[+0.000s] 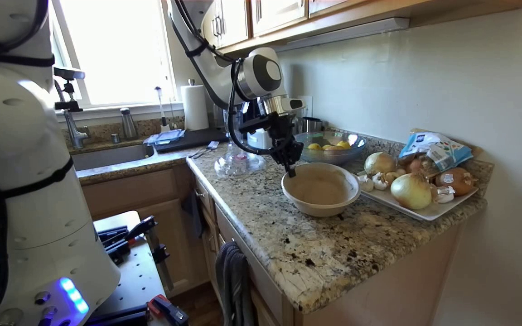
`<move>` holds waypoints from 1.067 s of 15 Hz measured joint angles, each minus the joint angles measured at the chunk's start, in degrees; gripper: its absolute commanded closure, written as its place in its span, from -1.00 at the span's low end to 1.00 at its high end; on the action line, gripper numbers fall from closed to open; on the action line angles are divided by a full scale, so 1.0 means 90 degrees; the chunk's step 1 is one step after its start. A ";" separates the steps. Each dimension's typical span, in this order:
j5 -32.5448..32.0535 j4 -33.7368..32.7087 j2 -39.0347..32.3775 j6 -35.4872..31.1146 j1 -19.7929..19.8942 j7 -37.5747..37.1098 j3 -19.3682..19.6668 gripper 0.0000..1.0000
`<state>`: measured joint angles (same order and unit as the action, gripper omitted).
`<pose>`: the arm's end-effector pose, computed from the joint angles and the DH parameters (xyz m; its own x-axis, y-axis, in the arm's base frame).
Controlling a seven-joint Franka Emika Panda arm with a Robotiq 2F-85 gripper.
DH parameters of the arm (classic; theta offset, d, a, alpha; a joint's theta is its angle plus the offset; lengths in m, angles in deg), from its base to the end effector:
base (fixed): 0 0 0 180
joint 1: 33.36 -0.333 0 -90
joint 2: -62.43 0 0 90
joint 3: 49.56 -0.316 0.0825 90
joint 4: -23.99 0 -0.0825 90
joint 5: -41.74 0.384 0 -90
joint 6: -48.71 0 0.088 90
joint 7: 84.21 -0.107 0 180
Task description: Separate the bowls from each other
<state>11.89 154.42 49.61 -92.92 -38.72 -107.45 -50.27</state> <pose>0.5280 0.0575 0.2549 0.9920 0.1215 0.0344 0.1052 -0.9460 0.3067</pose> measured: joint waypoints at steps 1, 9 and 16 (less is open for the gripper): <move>0.0004 0.0000 0.0000 0.0000 0.0000 0.0000 0.0008 0.88; -0.0272 0.0000 0.0096 0.0001 -0.0083 -0.0018 0.0035 0.87; -0.1161 0.0001 0.0427 0.0017 -0.0286 -0.0317 0.0018 0.87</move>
<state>1.44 154.44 53.45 -92.77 -41.29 -110.30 -50.10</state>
